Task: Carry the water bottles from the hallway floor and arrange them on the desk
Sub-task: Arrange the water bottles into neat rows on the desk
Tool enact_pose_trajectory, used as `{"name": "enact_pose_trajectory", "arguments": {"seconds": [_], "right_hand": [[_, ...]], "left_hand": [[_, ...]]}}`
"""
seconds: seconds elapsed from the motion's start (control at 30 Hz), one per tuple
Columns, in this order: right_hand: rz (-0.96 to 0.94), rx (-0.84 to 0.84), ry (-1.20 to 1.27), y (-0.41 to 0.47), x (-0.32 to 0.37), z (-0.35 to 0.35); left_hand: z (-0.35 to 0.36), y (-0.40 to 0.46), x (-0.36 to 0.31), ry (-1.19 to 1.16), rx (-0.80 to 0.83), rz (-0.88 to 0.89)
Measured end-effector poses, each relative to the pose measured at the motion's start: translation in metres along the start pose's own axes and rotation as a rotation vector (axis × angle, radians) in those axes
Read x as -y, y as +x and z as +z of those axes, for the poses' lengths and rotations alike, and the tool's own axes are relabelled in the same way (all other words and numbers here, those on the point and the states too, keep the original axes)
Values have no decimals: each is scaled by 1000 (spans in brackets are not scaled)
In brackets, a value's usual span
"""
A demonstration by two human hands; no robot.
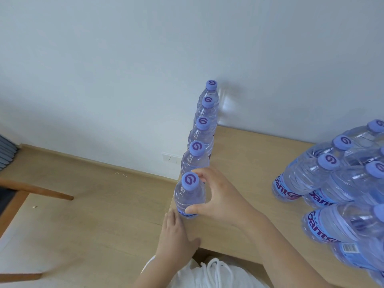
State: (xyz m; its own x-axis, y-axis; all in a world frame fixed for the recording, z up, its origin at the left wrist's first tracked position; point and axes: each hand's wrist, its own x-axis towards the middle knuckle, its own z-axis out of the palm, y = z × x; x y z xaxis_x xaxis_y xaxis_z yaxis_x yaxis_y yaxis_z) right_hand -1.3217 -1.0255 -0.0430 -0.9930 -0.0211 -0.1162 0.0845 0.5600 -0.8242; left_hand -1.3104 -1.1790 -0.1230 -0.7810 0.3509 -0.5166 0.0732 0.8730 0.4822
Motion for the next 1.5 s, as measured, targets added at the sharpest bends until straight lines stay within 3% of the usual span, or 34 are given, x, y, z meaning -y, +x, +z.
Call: {"name": "enact_pose_trajectory", "arguments": {"seconds": [0.13,0.2,0.3,0.43,0.53,0.67,0.73,0.93,1.07,1.23,1.33,1.5], "right_hand": [[115,12,52,-7,-9,-19],[137,-88,101,-14,-14,-33],[73,-481,41,-29,-23,-54],[-1,-1033,-248,-53,-38,-84],[144,-1208,-311,-60,-59,-99],[409,-1086,62,-55,-85,-108],[433,-1053,124,-52,-93,-111],[324,-965,124,-55,-85,-118],[262,-700,201,-39,-57,-142],[169,-510,206,9,-33,-159],[130,-434,178,40,-31,-168],[95,-359,171,95,-43,-171]], "left_hand": [[-7,-16,-31,87,129,45],[-7,-19,-49,58,155,140],[-8,-15,-82,-69,129,287],[-3,4,-125,-125,104,442],[2,18,-149,-155,122,485],[9,37,-162,-156,144,488],[11,43,-163,-146,148,482],[16,64,-152,-155,139,416],[20,79,-153,-264,93,328],[18,103,-168,-622,-94,253],[8,121,-180,-693,-278,157],[-3,156,-205,-804,-359,-1]]}}
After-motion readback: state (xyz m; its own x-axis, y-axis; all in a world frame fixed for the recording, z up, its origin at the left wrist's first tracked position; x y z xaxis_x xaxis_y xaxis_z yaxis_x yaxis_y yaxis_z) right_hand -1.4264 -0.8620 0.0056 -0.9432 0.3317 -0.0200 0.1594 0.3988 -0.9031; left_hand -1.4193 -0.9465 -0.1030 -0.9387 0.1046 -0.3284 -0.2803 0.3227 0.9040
